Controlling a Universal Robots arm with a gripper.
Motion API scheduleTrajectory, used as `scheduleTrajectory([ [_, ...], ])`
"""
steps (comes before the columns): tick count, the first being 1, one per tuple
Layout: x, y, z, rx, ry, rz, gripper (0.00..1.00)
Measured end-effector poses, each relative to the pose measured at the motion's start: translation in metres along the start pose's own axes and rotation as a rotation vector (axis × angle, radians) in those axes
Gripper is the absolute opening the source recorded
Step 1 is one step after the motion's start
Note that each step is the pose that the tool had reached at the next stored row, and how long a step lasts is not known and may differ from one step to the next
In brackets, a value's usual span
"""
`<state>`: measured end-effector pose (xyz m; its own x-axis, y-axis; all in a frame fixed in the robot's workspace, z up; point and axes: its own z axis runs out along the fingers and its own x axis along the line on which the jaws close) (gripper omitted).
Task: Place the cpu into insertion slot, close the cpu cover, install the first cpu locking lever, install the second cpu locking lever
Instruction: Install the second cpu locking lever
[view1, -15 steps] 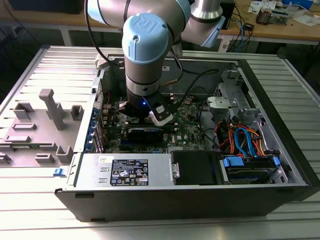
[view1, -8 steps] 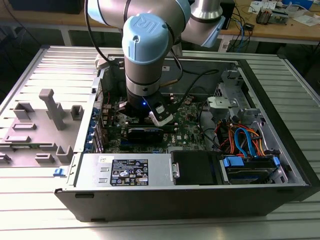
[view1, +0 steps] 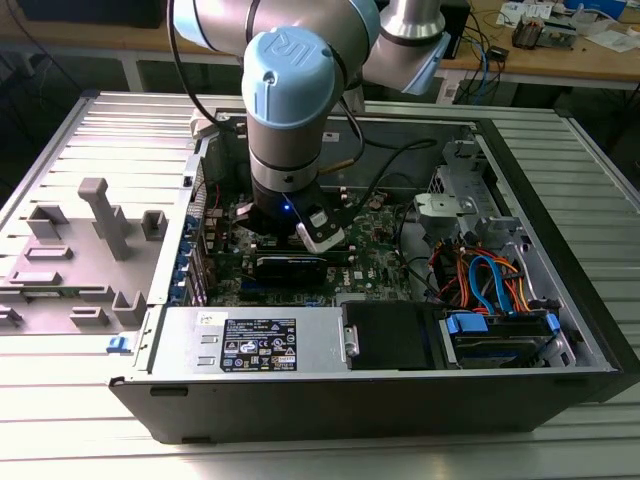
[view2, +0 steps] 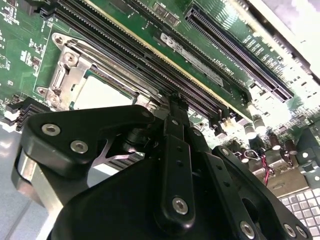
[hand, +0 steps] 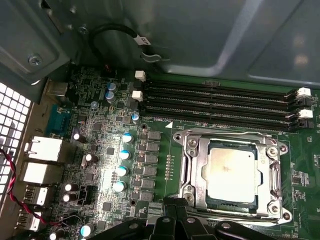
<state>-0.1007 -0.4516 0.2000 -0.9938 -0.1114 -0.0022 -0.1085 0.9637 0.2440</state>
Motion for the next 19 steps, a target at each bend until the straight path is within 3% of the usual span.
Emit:
scheduleTrajectory([
  [4,0.0023,0.0003,0.0001,-0.0119,-0.0032,0.007,0.11],
  [6,0.0027,0.0004,0.0001,-0.0142,-0.0038,0.009,0.11],
  [19,0.0028,0.0004,0.0009,-0.0143,-0.0046,0.012,0.11],
])
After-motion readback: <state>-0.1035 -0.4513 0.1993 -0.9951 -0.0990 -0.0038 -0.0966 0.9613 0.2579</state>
